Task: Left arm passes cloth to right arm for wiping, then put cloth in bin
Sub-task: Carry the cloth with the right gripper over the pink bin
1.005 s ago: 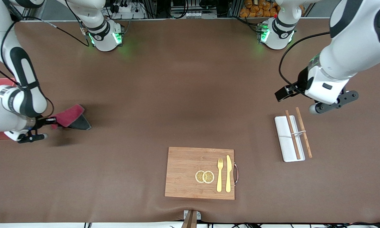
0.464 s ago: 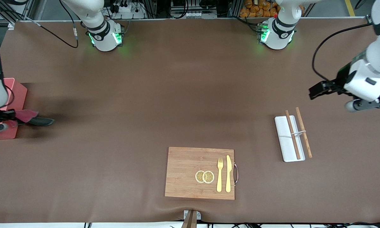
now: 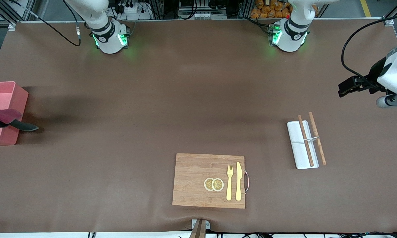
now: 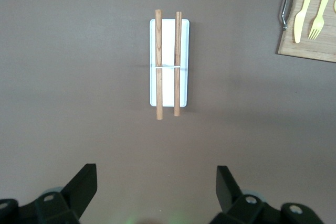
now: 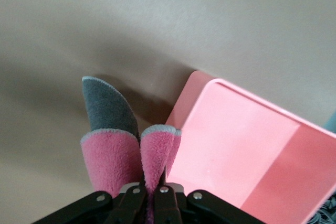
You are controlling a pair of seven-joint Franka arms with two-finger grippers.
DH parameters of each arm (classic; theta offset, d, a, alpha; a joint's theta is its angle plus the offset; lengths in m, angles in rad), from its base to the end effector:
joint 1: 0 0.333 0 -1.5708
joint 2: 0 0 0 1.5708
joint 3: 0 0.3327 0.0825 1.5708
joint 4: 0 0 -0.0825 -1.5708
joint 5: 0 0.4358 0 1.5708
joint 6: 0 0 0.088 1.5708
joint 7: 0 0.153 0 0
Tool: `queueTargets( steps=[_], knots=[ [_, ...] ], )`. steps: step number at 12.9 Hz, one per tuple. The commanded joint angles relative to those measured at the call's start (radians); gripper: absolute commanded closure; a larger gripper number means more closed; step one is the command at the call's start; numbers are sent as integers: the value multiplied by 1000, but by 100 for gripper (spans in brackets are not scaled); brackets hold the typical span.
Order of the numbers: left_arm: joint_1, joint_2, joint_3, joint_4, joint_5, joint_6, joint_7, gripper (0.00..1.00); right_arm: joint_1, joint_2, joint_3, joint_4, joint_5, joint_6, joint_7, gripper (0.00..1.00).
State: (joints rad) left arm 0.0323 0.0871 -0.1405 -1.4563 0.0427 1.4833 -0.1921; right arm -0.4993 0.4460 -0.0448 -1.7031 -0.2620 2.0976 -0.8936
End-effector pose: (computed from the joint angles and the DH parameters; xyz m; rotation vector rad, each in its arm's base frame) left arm 0.6204 -0.0570 0.5942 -3.0986 -0.1342 0.0838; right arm 0.5965 -0.3852 0.2744 2.8892 0.7248 -0.2969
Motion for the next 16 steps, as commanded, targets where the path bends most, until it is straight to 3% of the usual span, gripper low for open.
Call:
queueTargets(
  steps=[1, 5, 8, 11, 13, 16],
  knots=[
    [-20, -38, 48, -38, -9, 6, 55, 0, -22, 63, 20, -4, -26, 16, -7, 100],
    [-22, -44, 55, -36, -9, 2, 59, 0, 24, 137, 28, -9, -5, 19, -5, 100],
    [-22, -46, 55, -35, -9, 0, 59, 0, 134, 152, 26, -24, 114, 10, 1, 100],
    [-20, -47, 56, -36, -9, -3, 72, 0, 244, 154, 28, -46, 158, 9, 135, 100],
    [-20, -47, 56, -35, -9, -3, 72, 0, 330, 157, 28, -67, 271, 9, 218, 100],
    [-20, -52, 56, -36, -9, -5, 72, 0, 441, 155, 28, -72, 366, 7, 362, 100]
  ],
)
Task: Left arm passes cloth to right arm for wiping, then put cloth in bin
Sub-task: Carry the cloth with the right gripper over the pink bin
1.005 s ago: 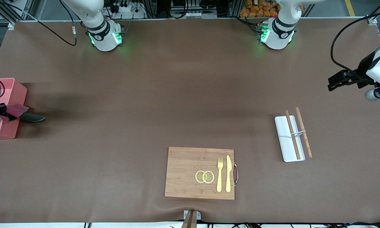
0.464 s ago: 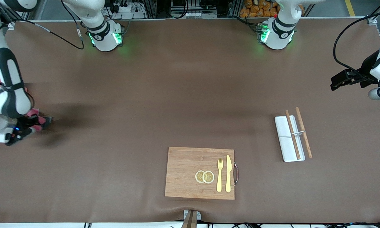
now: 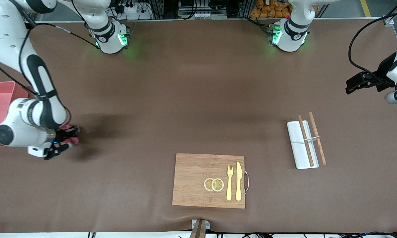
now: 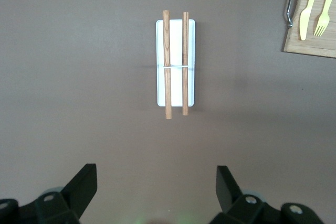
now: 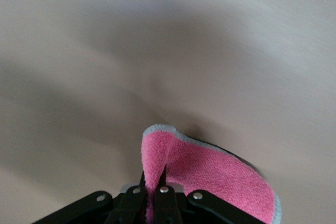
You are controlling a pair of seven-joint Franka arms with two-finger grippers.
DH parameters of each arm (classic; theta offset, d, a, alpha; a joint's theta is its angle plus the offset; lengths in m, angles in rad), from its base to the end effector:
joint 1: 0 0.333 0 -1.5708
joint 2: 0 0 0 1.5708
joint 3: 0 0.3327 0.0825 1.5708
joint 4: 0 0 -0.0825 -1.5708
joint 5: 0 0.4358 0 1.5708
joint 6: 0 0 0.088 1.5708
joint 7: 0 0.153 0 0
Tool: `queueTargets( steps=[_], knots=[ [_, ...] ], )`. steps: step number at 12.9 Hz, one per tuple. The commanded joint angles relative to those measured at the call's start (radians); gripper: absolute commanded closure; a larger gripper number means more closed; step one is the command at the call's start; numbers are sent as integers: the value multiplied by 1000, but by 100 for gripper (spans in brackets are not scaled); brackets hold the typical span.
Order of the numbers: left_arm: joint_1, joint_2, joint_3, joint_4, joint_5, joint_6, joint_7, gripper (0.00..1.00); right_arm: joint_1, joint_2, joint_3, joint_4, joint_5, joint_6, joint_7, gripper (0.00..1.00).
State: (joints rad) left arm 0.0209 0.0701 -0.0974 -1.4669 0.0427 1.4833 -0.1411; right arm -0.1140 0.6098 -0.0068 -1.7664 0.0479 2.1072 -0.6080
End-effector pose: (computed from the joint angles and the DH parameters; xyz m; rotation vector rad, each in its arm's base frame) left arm 0.6168 -0.0385 0.5991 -3.0975 -0.1042 0.0762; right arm 0.6595 -0.0759 0.1306 -2.9150 -0.6792 0.3603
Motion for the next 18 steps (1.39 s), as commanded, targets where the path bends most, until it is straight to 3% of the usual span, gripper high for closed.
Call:
queueTargets(
  steps=[1, 3, 6, 10, 13, 18],
  knots=[
    [-9, -36, 13, -26, -9, -3, 21, 0, 97, -10, -10, -8, 100, -6, 121, 100],
    [-9, -36, 13, -26, -9, -3, 21, 0, 151, -41, -10, 2, 147, -67, 204, 100],
    [-7, -42, 13, -26, -9, -3, 21, 0, 214, -174, -10, 39, 147, -243, 393, 100],
    [-9, -50, 19, -33, -9, -3, 21, 0, 198, -363, -21, 132, 136, -543, 444, 100],
    [-9, -53, 19, -38, -9, -3, 20, 0, 75, -374, -21, 272, 48, -737, 392, 100],
    [-9, -52, 19, -38, -9, -3, 20, 0, -218, -358, -22, 344, -126, -750, 49, 100]
  ],
)
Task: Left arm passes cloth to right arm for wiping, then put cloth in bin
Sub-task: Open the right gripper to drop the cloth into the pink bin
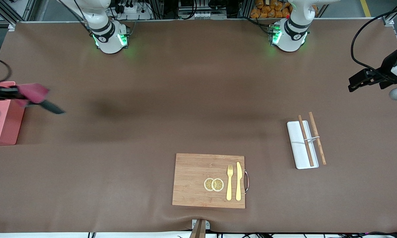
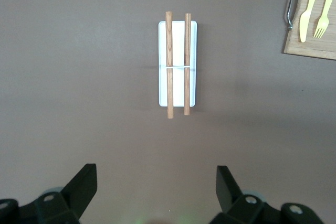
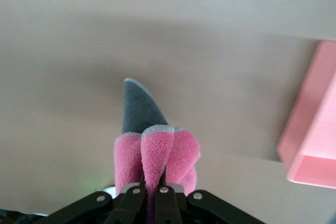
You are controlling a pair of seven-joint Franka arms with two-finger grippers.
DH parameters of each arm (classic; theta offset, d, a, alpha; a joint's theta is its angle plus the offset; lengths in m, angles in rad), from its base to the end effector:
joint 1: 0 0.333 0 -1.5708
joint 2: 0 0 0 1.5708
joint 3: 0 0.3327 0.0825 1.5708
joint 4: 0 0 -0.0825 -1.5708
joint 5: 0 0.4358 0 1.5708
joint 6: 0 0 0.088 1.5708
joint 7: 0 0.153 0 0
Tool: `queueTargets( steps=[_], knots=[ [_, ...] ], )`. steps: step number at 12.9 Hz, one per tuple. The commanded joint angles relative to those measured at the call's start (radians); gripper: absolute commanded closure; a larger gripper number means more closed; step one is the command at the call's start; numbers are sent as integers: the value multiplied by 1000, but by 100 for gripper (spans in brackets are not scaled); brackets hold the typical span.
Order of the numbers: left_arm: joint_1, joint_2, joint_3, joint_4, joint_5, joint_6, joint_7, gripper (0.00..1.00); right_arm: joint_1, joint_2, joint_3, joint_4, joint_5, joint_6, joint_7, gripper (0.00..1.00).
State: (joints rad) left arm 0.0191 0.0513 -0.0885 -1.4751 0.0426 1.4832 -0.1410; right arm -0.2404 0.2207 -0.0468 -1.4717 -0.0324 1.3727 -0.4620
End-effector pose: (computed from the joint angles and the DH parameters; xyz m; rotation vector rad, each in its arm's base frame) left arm 0.6115 -0.0344 0.6064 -3.0966 -0.1153 0.0601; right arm 0.6046 -0.1818 0.4960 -3.0161 -0.2616 0.4778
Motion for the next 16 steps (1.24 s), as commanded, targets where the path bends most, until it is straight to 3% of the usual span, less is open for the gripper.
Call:
queueTargets(
  steps=[1, 6, 11, 12, 13, 16],
  knots=[
    [-7, -31, 10, -30, -9, -3, 20, 0, -155, 57, 18, 69, -72, 12, -142, 100],
    [-5, -31, 10, -28, -9, -3, 20, 0, -347, 198, 18, 77, -271, 351, -311, 100],
    [-5, -33, 10, -27, -9, -3, 20, 0, -483, 391, 19, 77, -290, 669, -310, 97],
    [-5, -30, 10, -25, -7, -3, 20, 0, -491, 396, 19, 77, -284, 677, -308, 30],
    [-5, -30, 10, -24, -7, -3, 20, 0, -491, 390, 22, 77, -276, 669, -307, 0],
    [-2, -27, 9, -22, -7, -3, 21, 0, -456, 307, 57, 77, -264, 593, -302, 0]
  ],
)
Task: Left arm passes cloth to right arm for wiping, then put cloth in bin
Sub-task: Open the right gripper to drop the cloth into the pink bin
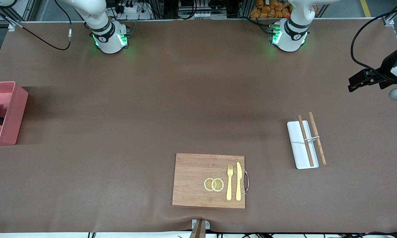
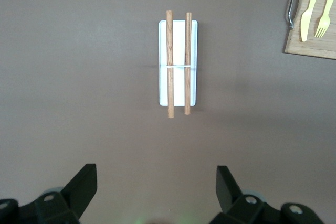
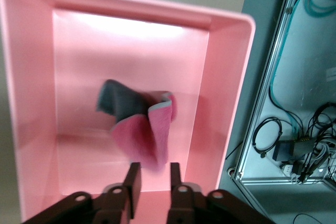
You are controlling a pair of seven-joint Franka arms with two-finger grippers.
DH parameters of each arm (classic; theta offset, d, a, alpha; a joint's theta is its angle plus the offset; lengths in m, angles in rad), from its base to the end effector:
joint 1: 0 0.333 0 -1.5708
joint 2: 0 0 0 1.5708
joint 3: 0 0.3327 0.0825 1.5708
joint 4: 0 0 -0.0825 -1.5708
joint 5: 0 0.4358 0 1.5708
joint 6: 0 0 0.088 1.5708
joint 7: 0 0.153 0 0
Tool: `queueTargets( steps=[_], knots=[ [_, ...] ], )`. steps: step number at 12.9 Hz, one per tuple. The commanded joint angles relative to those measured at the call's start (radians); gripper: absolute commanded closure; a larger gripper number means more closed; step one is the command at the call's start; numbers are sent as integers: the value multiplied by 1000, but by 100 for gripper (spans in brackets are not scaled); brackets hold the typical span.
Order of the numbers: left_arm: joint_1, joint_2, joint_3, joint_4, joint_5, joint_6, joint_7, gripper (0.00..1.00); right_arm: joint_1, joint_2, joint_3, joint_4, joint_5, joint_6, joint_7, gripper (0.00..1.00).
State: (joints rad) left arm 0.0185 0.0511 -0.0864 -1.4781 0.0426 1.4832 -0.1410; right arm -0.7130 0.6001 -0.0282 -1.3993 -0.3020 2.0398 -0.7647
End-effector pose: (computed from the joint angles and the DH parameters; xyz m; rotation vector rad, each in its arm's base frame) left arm 0.6113 -0.0335 0.6049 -3.0960 -0.1175 0.0644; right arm 0.5603 -0.5471 0.3102 2.8850 0.2324 -0.2443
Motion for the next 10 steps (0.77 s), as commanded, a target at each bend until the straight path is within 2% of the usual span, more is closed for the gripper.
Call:
queueTargets(
  steps=[1, 4, 7, 10],
  knots=[
    [0, -27, 7, -19, -7, -3, 21, 0, 27, -121, 71, 5, 20, -129, 4, 0],
    [0, -28, 5, -18, -7, -3, 21, 0, 65, -239, 183, 2, 113, -344, 74, 0],
    [0, -30, 4, -16, -7, -3, 21, 0, 214, -321, 260, -4, 129, -507, 357, 0],
    [1, -31, 4, -16, -6, -8, 21, 0, 343, -396, 277, -21, 196, -572, 554, 0]
  ],
)
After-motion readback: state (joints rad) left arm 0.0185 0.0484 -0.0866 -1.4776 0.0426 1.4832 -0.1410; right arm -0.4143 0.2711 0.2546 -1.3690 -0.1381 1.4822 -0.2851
